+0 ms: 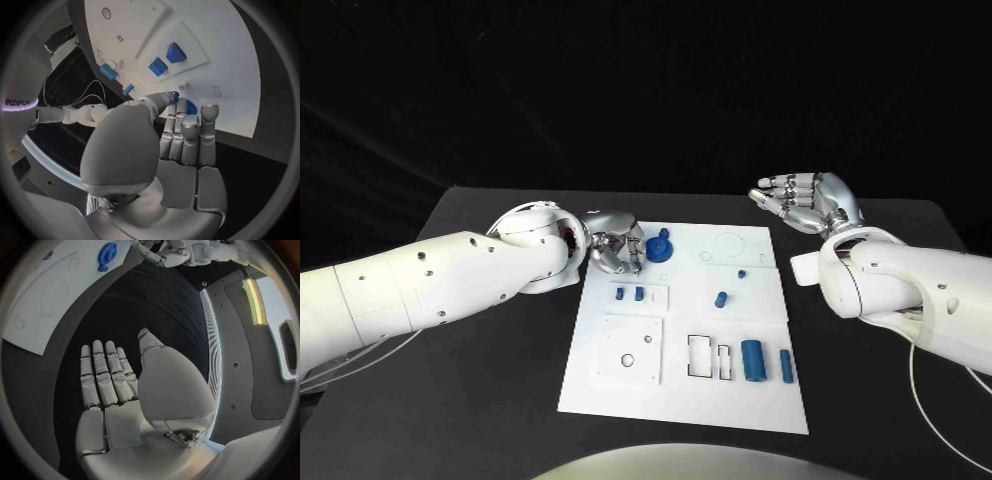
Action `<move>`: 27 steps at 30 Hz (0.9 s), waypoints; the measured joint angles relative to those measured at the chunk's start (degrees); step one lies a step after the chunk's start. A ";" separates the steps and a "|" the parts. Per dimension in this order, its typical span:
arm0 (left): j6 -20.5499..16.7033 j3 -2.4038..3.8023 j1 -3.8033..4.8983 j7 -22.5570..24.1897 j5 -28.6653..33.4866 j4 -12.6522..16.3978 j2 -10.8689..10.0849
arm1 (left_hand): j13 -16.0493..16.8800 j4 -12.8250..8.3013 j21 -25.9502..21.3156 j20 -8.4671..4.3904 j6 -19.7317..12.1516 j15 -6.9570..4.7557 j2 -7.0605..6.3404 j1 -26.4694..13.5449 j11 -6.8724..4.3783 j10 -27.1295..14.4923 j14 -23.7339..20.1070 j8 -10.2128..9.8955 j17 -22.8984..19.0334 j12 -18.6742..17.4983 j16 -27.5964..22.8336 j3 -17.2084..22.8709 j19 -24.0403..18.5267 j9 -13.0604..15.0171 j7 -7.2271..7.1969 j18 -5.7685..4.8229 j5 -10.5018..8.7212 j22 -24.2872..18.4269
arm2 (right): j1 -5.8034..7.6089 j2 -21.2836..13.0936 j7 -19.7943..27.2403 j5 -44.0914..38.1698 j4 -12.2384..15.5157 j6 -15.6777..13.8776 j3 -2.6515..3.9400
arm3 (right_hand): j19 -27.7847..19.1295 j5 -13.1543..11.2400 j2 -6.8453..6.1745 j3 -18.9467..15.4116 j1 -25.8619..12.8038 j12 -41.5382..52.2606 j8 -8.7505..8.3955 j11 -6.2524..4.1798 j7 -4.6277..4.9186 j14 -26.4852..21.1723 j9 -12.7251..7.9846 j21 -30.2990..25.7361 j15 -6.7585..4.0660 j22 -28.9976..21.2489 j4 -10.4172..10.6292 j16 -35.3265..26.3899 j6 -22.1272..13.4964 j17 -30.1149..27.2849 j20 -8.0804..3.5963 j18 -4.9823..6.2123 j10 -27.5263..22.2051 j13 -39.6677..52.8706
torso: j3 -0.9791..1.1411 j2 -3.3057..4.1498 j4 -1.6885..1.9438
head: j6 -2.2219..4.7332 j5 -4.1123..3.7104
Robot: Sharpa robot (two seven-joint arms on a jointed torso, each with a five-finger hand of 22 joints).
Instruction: Assemble the parts on the task board
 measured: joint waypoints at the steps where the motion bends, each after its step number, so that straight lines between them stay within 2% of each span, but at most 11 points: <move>1: 0.10 0.00 0.00 -0.06 -0.02 -0.05 -0.01 | 0.00 0.00 0.00 0.00 0.00 0.00 0.00 0.00 0.00 0.00 0.00 0.00 0.00 0.00 0.00 0.00 0.00 0.00 0.00 0.00 0.00 0.00 | 0.00 0.00 0.00 0.00 -0.01 0.01 0.00 | 0.00 0.00 0.00 0.00 0.00 0.00 0.00 0.00 0.00 0.00 0.00 0.00 0.00 0.00 0.00 0.00 0.00 0.00 0.00 0.00 0.00 0.00 | 0.00 0.01 0.00 | -0.03 0.00; 15: 1.20 -0.07 -0.01 -0.85 -0.28 -0.92 0.16 | 0.00 0.00 0.00 0.00 0.00 0.00 0.00 0.00 -0.21 0.21 0.00 0.00 -0.13 -0.14 0.00 0.00 0.00 0.01 0.00 0.00 0.00 -0.02 | -0.02 -0.04 -0.01 -0.02 -0.02 0.09 0.00 | 0.00 0.00 0.00 0.00 0.00 0.00 0.00 0.00 0.00 0.00 0.00 0.00 0.00 0.00 0.00 0.00 0.00 0.00 0.00 0.00 0.00 0.00 | 0.05 0.01 -0.02 | -0.05 -0.03; 18: 1.46 -0.09 -0.01 -1.05 -0.31 -0.99 0.14 | -0.06 0.00 0.00 0.00 0.00 0.00 0.00 0.00 -0.21 0.21 0.00 0.00 -0.14 -0.22 0.00 0.00 0.00 -0.04 0.00 0.00 0.00 -0.13 | -0.02 -0.09 -0.01 -0.02 0.00 0.09 0.00 | 0.00 0.00 0.00 0.00 0.00 0.00 0.00 0.00 0.00 0.00 -0.04 0.00 0.00 -0.01 0.00 0.00 0.00 0.00 0.00 0.00 0.00 0.00 | 0.07 0.01 -0.01 | -0.10 -0.26; 27: 2.03 -0.24 -0.01 -1.42 -0.33 -1.43 0.46 | -0.07 -0.17 0.00 0.00 0.00 0.00 0.00 0.00 -0.21 0.20 0.00 -0.33 -0.26 -0.22 0.00 0.17 0.00 -0.06 0.00 0.00 0.00 -0.15 | -0.02 -0.19 -0.02 -0.03 0.05 0.10 0.00 | 0.00 0.00 0.00 0.00 0.00 0.00 0.00 0.00 -0.01 0.00 -0.04 0.00 0.00 -0.04 0.00 0.00 -0.01 0.01 0.00 0.00 0.00 0.00 | 0.03 0.02 -0.01 | -0.18 -0.21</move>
